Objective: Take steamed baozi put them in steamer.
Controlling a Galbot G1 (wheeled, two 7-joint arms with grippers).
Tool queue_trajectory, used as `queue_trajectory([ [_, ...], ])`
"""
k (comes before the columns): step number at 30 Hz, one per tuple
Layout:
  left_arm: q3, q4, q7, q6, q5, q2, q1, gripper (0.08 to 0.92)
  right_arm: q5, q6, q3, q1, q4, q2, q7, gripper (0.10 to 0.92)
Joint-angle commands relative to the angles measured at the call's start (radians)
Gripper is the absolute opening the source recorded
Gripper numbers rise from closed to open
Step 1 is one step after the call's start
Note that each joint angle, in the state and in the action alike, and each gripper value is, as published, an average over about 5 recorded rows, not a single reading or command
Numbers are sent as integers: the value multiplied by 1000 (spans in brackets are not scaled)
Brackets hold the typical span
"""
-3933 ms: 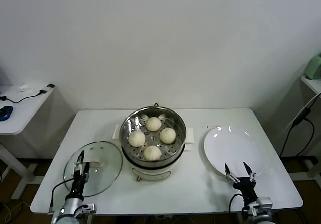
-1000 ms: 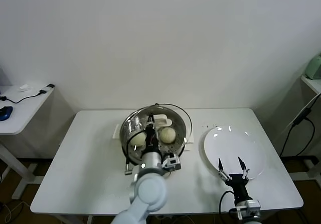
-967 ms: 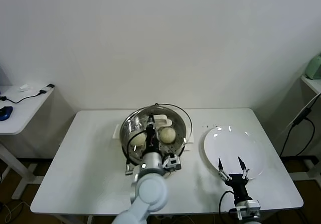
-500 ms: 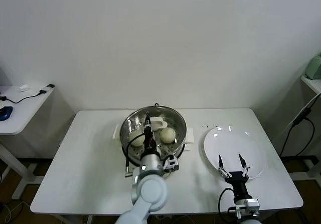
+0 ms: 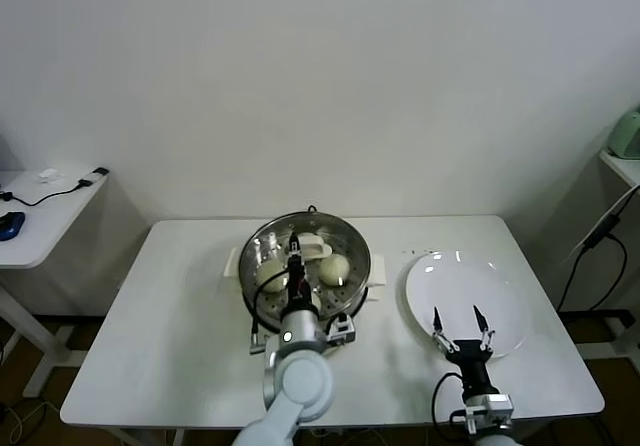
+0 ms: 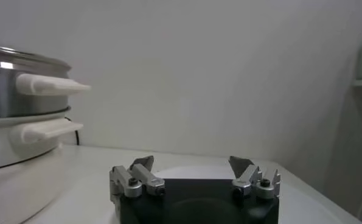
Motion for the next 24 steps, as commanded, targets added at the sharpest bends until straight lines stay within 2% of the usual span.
queue_trajectory([
  [1,-4,4,1,-23,-6,1,7,139,-11,8,-9,2,-1,4,-1,823],
  [4,0,-24,13,-25,-31,9,12,166,-12,4,-14,3,2,6,-4,823],
  [6,5,-54,26,-25,-58,20,16,213,-12,-2,-17,2,6,6,-5,823],
  [10,21,-137,28,-26,-143,41,32,325,0,-26,-20,-1,19,1,-10,823],
  [14,36,-240,-4,-46,-289,67,63,446,41,-61,-26,-9,38,-7,-7,823],
  [19,10,-352,-98,-141,-579,119,121,585,75,-63,-37,-24,51,-27,7,823],
  [24,-147,-405,-282,-395,-966,138,196,733,78,-26,-45,-34,50,-54,13,823],
])
